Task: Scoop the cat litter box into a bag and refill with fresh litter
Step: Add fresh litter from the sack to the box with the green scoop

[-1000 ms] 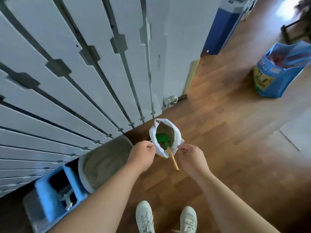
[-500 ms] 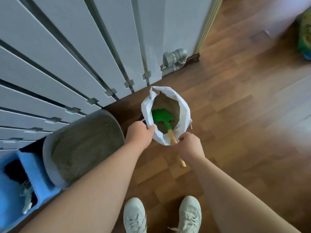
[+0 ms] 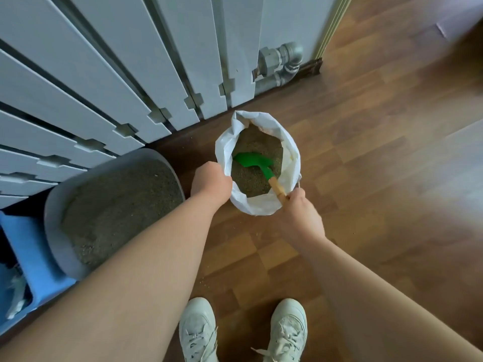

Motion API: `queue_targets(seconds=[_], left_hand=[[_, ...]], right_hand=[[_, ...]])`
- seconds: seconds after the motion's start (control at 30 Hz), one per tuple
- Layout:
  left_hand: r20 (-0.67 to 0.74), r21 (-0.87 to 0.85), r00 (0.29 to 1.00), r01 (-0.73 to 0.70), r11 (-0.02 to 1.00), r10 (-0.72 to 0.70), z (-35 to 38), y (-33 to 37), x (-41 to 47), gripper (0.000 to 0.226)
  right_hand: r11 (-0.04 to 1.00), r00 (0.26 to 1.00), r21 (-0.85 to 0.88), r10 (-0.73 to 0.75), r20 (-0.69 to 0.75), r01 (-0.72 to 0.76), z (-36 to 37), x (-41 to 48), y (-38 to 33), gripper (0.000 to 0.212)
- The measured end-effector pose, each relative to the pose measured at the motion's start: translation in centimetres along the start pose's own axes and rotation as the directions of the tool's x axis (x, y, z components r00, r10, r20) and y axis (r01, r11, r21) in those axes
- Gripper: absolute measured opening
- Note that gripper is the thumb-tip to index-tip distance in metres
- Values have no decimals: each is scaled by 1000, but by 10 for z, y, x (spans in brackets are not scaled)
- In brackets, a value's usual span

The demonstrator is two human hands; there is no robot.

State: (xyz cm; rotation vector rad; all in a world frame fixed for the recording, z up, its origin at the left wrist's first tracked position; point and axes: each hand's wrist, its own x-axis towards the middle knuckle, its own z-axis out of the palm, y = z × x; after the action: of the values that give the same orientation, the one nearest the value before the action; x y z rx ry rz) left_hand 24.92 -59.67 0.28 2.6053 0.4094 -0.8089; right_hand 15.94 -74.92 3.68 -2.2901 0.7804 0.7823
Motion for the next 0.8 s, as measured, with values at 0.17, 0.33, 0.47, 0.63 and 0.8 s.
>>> queue_targets(seconds=[0.17, 0.33, 0.47, 0.63, 0.8], left_hand=[[-12, 1, 1000, 27, 1000, -27, -4, -3, -9, 25], [-19, -6, 999, 50, 999, -50, -3, 2, -12, 24], [-1, -31, 998, 61, 998, -61, -5, -3, -8, 24], [7, -51, 997, 80, 995, -79, -5, -1, -7, 21], [16, -27, 996, 92, 995, -91, -8, -2, -6, 21]], right_hand=[[992, 987, -107, -79, -138, 64, -37, -19, 2, 18], [984, 1000, -175, -19, 6, 20, -46, -17, -9, 22], [999, 997, -45, 26, 74, -23, -46, -21, -6, 19], [995, 994, -76, 69, 79, -63, -43, -18, -10, 16], [989, 993, -94, 115, -4, -115, -49, -4, -33, 19]])
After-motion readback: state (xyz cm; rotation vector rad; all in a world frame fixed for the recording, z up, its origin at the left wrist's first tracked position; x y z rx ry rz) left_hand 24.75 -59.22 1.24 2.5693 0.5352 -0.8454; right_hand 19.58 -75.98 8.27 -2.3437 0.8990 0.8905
